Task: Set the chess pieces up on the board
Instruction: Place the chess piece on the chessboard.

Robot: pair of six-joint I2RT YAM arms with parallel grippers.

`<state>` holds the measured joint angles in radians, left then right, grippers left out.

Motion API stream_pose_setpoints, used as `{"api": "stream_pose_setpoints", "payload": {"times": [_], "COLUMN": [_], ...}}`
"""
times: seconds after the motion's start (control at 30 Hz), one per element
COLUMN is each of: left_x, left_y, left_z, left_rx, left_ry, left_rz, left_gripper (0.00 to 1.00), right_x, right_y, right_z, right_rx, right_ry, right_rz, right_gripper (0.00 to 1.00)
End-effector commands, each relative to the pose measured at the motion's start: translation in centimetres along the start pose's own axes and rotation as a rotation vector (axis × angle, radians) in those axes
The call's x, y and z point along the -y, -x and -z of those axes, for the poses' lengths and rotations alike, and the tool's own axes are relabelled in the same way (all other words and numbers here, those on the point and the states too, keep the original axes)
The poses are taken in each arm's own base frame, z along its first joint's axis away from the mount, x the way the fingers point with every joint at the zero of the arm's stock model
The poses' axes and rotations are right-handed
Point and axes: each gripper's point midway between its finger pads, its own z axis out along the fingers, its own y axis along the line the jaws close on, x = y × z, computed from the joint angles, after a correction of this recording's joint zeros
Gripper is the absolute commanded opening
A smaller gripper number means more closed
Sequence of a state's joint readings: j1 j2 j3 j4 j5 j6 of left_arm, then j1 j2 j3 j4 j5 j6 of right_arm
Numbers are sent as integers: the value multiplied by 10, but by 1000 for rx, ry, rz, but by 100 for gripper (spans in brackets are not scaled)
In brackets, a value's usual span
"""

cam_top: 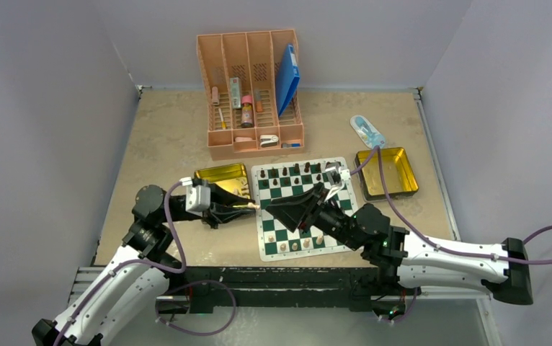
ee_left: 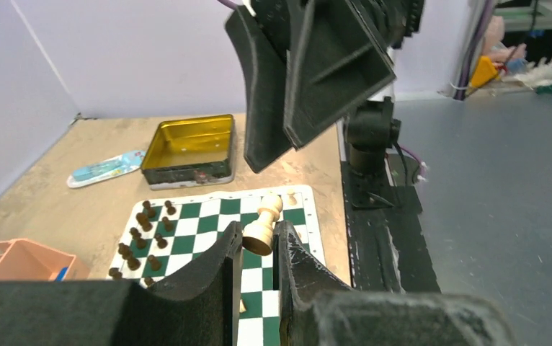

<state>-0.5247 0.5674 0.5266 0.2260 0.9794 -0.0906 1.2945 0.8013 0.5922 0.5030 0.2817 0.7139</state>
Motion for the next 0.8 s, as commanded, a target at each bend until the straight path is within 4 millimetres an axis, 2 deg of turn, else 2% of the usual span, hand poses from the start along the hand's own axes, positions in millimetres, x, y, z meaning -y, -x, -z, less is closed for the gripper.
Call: {"api": "stream_pose_setpoints", "payload": {"times": [0.0,0.2,0.57,0.77], "left_x": [-16,-25,-21,-19], "left_y": [31,25,27,27], "left_z": [-3,-5,-5,-5], "left_rx": [120,110,115,115], "left_ry": [101,140,128,121], "left_rz": [45,151,166,185], "left_gripper": [0,0,0,0], "right_x": [-19,-16,-25,-25], "right_y": [31,35,43,36], "right_z": [-11,-21,-27,-36], "right_rx": [117,145,154,129], "right_ry": [44,2,10,0], "right_rz": [-30,-80,-139,-132], "right_gripper": [42,43,47,40]}}
